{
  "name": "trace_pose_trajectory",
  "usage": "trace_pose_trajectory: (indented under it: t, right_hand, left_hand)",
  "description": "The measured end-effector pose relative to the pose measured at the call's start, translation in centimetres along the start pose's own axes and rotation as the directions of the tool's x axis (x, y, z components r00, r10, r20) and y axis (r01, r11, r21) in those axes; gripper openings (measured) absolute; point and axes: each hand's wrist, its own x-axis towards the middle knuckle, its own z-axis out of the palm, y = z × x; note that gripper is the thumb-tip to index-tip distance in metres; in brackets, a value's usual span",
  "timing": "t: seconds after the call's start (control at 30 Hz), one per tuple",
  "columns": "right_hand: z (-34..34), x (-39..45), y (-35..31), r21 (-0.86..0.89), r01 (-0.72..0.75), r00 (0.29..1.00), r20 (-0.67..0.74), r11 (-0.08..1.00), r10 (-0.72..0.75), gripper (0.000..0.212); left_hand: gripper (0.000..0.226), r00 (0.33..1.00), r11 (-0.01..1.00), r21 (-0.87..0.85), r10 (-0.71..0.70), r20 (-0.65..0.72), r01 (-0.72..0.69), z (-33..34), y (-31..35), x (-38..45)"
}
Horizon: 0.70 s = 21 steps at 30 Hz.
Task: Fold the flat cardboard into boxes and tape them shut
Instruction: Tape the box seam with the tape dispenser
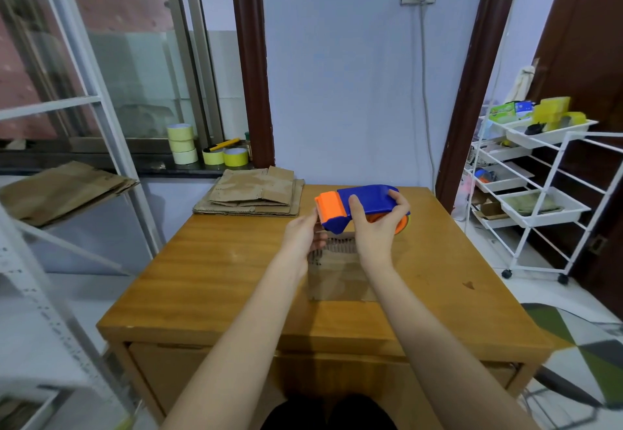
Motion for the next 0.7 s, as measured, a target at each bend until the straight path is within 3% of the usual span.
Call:
trace_pose_trajectory:
  t: [0.7]
  right_hand:
    - [-0.14, -0.23, 0.32, 0.015, 0.016, 1.000, -0.011, 1.000, -0.016, 0.063]
  left_hand:
    - [0.024, 0.999, 0.999, 0.015, -0.046, -0.022, 0.047, 0.20, 0.50, -0.13]
